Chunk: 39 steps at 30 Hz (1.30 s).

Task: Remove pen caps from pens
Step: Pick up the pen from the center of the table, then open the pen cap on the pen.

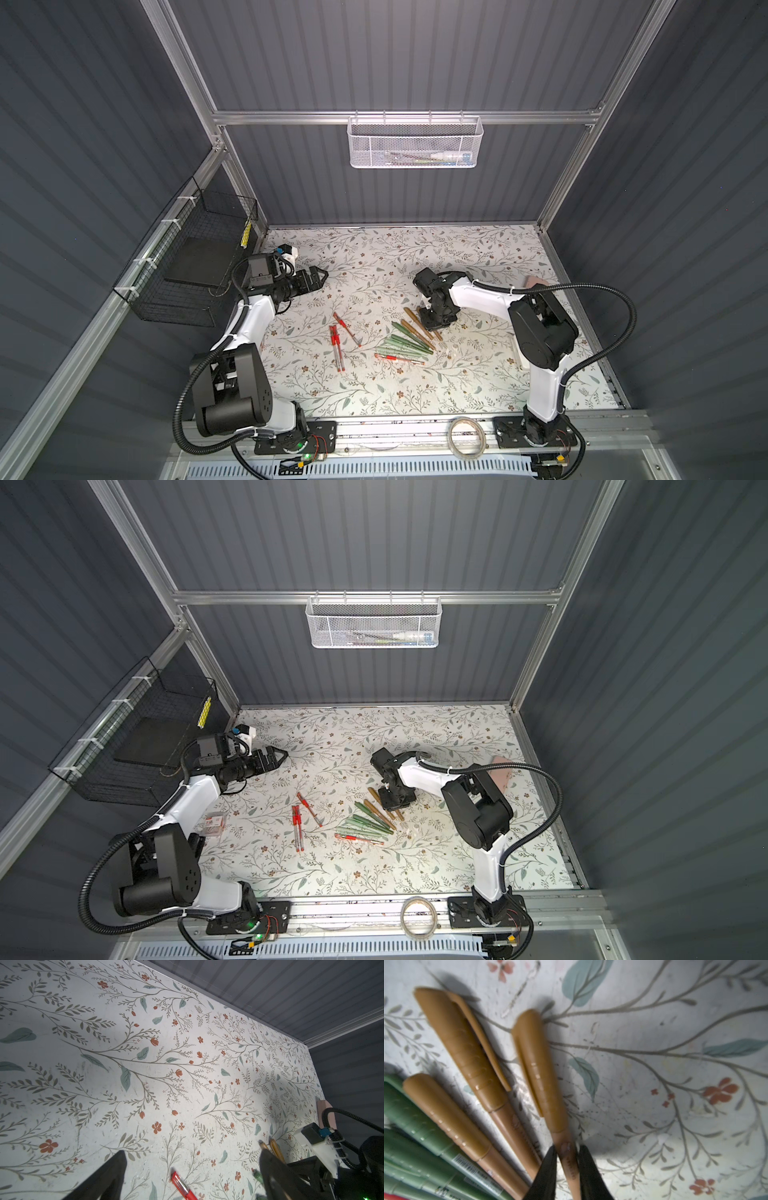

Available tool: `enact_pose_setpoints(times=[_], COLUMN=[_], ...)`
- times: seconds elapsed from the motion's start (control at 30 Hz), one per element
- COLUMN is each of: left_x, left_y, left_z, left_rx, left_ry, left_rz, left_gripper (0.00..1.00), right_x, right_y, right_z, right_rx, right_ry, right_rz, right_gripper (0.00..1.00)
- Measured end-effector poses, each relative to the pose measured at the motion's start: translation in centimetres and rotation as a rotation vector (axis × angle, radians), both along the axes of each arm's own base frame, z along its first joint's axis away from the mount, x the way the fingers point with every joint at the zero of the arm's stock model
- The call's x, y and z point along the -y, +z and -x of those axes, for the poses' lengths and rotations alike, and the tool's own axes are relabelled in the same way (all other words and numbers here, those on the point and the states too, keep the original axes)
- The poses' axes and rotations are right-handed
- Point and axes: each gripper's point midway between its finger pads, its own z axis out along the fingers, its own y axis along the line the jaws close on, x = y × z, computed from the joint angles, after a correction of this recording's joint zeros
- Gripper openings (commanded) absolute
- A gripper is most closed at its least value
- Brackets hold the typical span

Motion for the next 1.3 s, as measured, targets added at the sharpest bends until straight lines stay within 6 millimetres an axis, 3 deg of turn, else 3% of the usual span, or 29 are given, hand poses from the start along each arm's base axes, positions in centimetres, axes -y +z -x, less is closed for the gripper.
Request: enact_pose_setpoints(times=[0.33,0.53,0.63,0.8,0.87,1.0,1.13,1.3], left_x=[0.5,1.9,4.6,11.5,13.1,13.8,14.5,18.8], left_y=[3.3,7.5,10.1,13.5,13.5,11.4,10.1,10.3], left_z=[-0.9,-3.5,-4.8,-5.2,-4.9,-4.5,-3.9,-1.7], left_rx=[0.042,0.105,0.16,0.257,0.261,0.202,0.156,0.15], left_ry=[-0.032,-0.092,-0.169,-0.373,-0.421,-0.43,-0.439,-0.558], left_rz=[0.02,0.041,0.045,0.124,0.188,0.31,0.375,0.392], left_gripper=[1.0,1.0,1.0,1.0,1.0,1.0,0.97,0.92], right_x=[0.5,1.7,1.7,0.2,-0.5,-2.5,-4.8,-7.6], right_y=[0.1,1.6,4.4,10.5,12.9,16.7,18.8,20.7], right_z=[-0.9,-1.9,-2.9,-4.7,-5.1,-5.3,-5.2,-5.3], right_rx=[0.049,0.103,0.175,0.336,0.399,0.49,0.533,0.563], right_ry=[-0.004,-0.023,-0.032,-0.037,-0.034,-0.014,0.017,0.051], right_rz=[0.019,0.029,-0.005,-0.126,-0.187,-0.307,-0.395,-0.47], right_gripper=[0.08,0.04,0.04,0.04,0.03,0.03,0.03,0.03])
